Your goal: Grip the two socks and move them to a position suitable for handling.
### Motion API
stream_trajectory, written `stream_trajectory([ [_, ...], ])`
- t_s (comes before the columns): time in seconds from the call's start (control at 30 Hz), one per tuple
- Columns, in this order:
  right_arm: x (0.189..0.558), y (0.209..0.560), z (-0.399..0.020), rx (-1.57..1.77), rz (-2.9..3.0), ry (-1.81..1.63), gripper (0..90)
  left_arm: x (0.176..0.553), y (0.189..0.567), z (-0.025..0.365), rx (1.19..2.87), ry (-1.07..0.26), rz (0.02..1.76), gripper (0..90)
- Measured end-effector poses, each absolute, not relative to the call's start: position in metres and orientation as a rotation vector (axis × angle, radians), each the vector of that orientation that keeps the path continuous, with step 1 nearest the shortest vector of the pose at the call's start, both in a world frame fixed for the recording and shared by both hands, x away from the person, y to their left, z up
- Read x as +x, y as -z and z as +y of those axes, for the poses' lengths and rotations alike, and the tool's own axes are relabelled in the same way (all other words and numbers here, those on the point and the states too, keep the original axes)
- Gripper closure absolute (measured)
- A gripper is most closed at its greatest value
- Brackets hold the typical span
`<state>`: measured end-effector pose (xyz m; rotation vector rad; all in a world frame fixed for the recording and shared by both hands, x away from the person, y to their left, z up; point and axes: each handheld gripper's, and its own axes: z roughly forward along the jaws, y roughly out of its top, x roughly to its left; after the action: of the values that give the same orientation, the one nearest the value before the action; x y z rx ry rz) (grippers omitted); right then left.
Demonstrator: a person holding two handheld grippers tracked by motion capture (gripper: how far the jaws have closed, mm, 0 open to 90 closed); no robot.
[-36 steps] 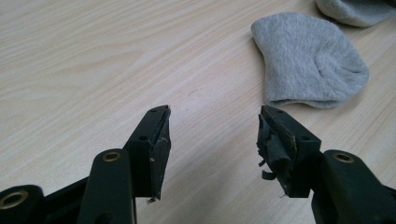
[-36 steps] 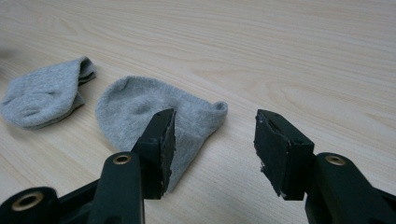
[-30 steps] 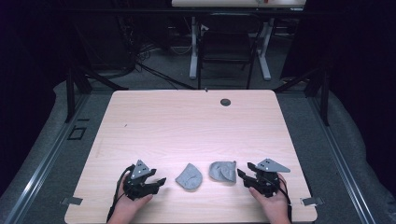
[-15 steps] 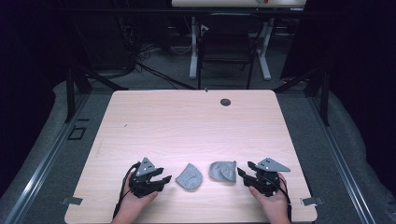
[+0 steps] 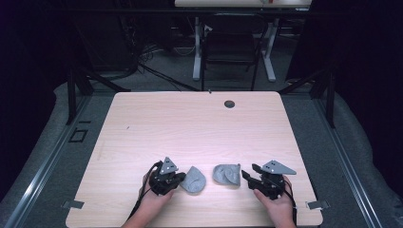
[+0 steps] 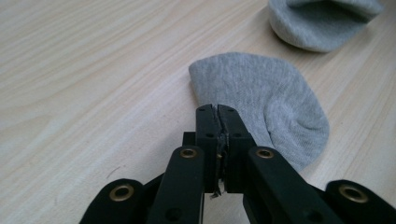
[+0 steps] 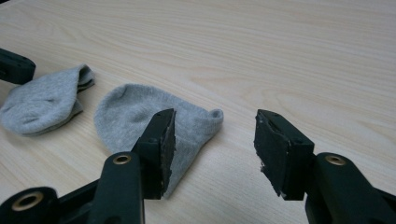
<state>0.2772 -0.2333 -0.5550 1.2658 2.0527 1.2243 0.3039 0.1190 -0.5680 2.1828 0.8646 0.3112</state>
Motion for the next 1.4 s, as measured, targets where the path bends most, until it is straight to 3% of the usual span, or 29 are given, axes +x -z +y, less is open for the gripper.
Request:
stream_trajectory([
  [0.43,0.277,0.554,-0.230,1.256,2.067,-1.223,47.8,0.280,0.573,0.122,2.204,-0.204,0.852,85.9],
  [0.7,0.277,0.553,-0.231,1.260,2.055,-1.240,47.8,0.287,0.556,0.116,2.140,-0.255,0.823,77.6],
  [1.0,0.277,0.553,-0.231,1.258,2.073,-1.225,48.0,0.301,0.564,0.104,2.182,-0.265,0.819,79.5],
  [1.4,0.277,0.554,-0.229,1.246,2.090,-1.219,49.3,0.284,0.575,0.107,2.236,-0.248,0.792,81.2],
])
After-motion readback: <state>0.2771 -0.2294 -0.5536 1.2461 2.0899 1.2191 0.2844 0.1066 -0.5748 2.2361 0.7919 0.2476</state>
